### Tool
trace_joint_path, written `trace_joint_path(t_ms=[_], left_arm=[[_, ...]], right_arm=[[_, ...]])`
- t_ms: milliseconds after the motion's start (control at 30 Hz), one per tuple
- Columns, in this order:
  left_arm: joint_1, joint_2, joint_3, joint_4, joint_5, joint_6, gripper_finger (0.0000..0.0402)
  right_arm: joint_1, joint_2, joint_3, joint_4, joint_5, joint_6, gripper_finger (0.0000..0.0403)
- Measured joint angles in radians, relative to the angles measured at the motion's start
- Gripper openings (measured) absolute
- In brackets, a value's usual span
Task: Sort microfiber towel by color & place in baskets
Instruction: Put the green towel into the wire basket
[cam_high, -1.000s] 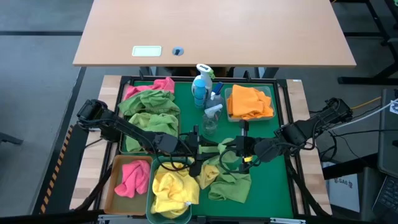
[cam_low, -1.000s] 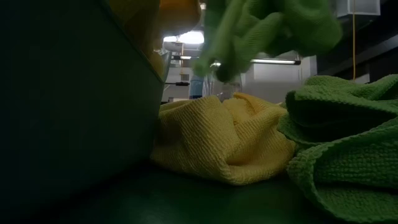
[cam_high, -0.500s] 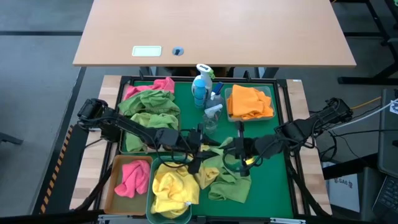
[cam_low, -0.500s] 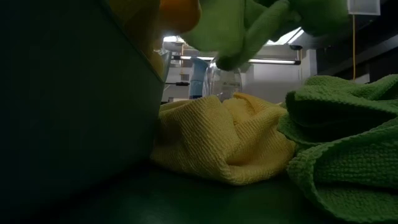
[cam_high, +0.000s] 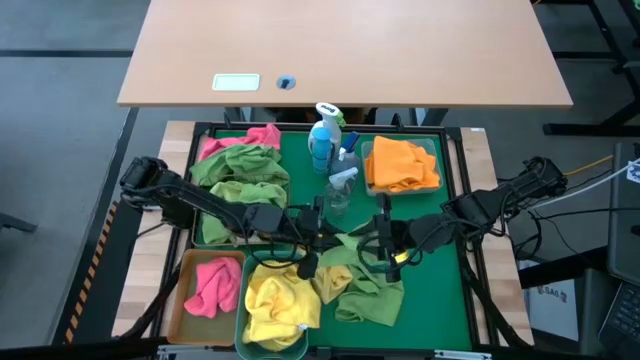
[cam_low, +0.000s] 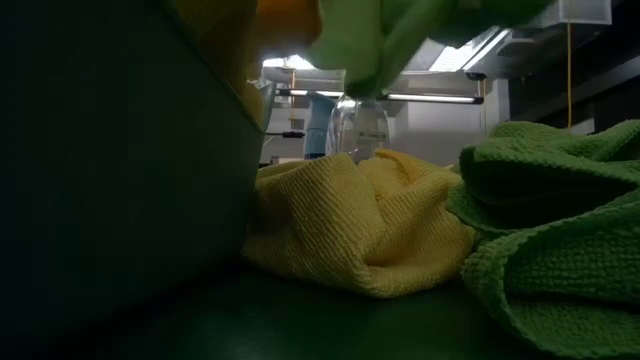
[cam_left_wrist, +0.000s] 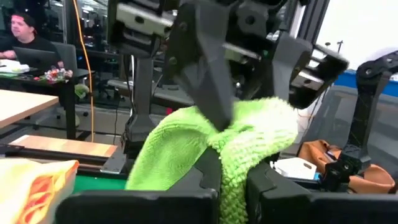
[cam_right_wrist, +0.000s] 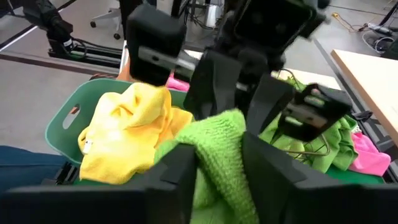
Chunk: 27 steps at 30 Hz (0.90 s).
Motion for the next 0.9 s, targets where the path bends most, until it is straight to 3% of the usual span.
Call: trace_joint_path(t_ms=[133, 300, 667, 900], left_arm=[[0.000, -0.094, 0.000, -0.147, -0.023, -0.001, 0.0010], [0.002, -0.247, 0.000, -0.345, -0.047, -0.020, 0.0006], [0.000, -0.590, 0.001, -0.718, -0.126, -0.094, 0.0008], [0.000, -0.767, 0.002, -1.083, -0.228, -0.247, 0.0009]], right_arm=[[0.000, -0.005, 0.001, -0.004, -0.002, 0.000, 0.0174], [0.002, -0.016, 0.000, -0.024, -0.021, 0.003, 0.0200], [0.002, -0.039, 0.000, -0.123, -0.085, 0.004, 0.0205], [0.002, -0.035, 0.000, -0.217, -0.103, 0.064, 0.0205]])
